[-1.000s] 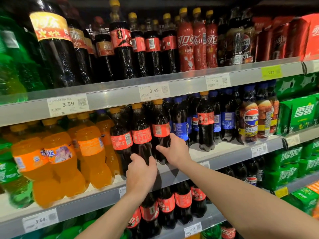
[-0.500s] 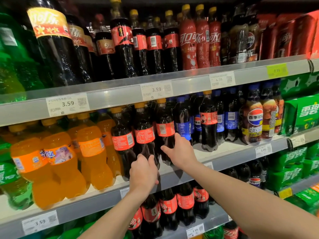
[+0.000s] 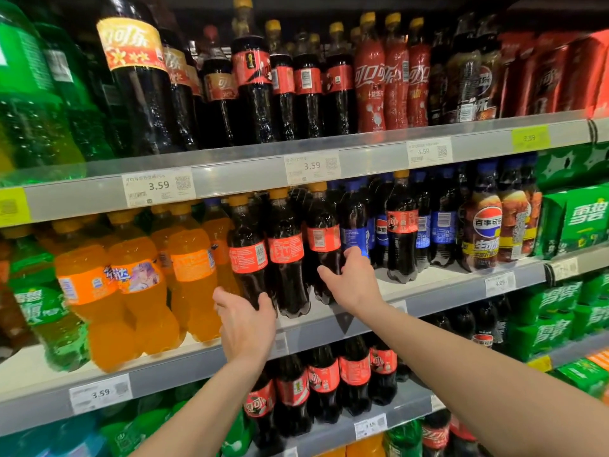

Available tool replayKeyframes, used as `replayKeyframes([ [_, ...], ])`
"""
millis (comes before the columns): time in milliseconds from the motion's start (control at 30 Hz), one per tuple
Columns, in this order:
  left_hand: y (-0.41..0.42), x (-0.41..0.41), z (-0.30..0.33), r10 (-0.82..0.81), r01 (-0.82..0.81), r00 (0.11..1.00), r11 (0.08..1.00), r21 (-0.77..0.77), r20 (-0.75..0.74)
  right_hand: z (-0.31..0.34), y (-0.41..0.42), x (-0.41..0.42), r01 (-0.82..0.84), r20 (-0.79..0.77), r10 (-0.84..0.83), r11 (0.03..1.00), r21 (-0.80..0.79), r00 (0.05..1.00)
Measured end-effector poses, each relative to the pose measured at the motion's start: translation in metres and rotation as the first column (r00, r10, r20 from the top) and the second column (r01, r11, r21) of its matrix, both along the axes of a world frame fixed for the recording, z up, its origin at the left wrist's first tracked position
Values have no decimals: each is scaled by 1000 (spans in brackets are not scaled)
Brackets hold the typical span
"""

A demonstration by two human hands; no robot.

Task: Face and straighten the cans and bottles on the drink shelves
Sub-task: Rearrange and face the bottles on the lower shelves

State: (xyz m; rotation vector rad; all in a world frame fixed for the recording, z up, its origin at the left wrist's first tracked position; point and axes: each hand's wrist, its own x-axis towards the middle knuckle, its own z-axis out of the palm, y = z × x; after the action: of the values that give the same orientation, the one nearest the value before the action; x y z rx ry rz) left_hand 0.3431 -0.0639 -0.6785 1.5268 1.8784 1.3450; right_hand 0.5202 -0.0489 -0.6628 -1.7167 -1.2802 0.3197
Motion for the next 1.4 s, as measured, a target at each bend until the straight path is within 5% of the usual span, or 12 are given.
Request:
replayKeyframes([
  [200,21,-2,-6,-53,41,988,995,-88,-143,1,-9,1,-3,62,6,998,-57,998],
  [533,26,1,-2,-91,70,967,993,-95,-238,-3,3,5,-52,-65,48,997,-56,997],
  [767,7,8,9,-51,42,996,993,-110,-80,0,-1,5,-37,26,38,998,-55,999],
  [1067,-3,39,16,-293,274,942,953,-131,-166,13,-14,13,-113,9,116,981,-155,993],
  [1400,-1,59,19,-250,232,961,962,-146,-120,9,-14,27,-135,-1,136,983,-121,991],
])
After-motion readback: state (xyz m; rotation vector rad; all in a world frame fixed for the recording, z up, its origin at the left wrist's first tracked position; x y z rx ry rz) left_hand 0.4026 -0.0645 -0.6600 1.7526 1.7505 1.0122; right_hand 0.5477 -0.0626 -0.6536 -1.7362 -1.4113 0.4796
